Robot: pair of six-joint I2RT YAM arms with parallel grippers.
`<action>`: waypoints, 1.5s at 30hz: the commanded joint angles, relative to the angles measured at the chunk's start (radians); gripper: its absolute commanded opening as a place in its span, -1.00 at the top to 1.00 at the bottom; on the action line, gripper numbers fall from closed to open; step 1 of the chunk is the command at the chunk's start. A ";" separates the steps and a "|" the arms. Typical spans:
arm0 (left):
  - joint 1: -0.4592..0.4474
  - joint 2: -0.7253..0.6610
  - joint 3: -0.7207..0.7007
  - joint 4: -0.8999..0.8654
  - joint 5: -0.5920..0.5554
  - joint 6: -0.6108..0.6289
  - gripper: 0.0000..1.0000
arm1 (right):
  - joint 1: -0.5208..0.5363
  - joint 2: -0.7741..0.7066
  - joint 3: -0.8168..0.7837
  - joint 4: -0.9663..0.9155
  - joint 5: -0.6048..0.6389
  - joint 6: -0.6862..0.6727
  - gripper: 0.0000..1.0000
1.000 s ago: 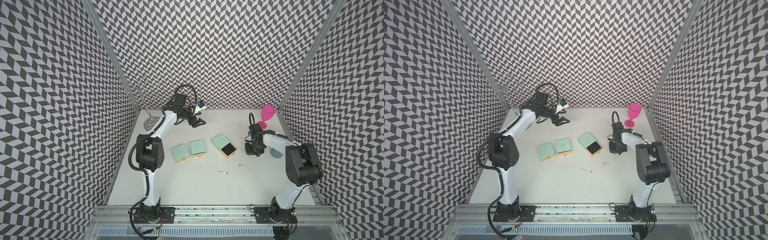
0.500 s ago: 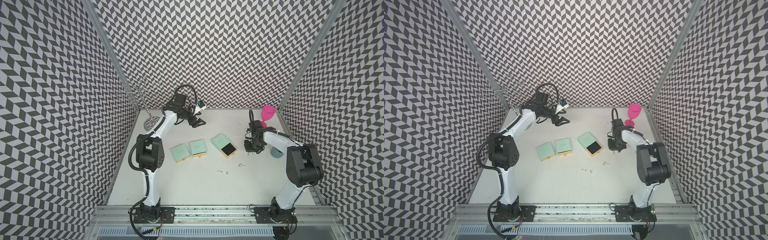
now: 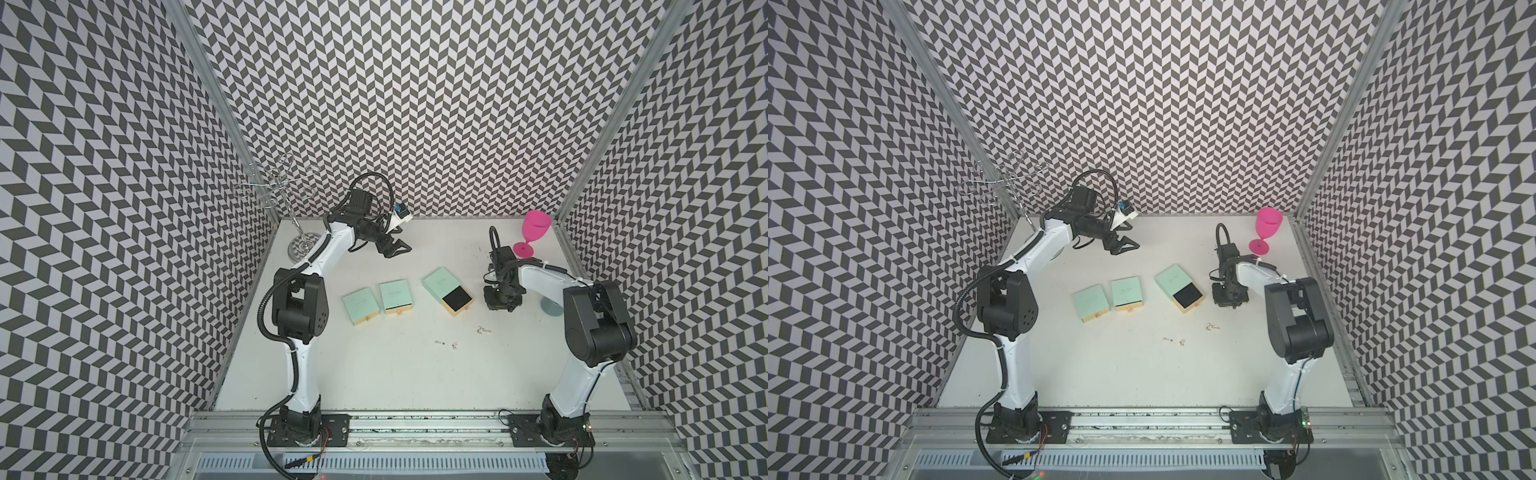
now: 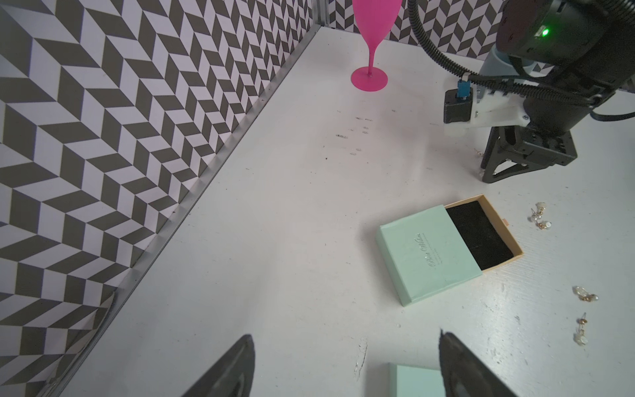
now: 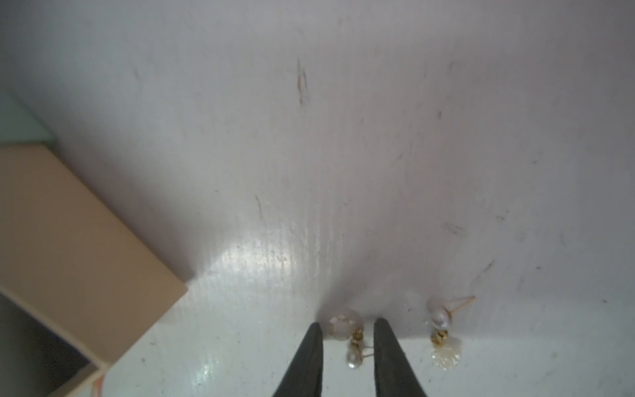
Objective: Place the earrings into the drawer-style jewelry box
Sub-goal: Pick up the earring from the center of the board.
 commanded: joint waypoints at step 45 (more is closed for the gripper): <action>-0.008 -0.055 -0.020 -0.008 0.010 0.031 -0.70 | 0.069 -0.079 0.158 -0.161 -0.049 -0.047 0.79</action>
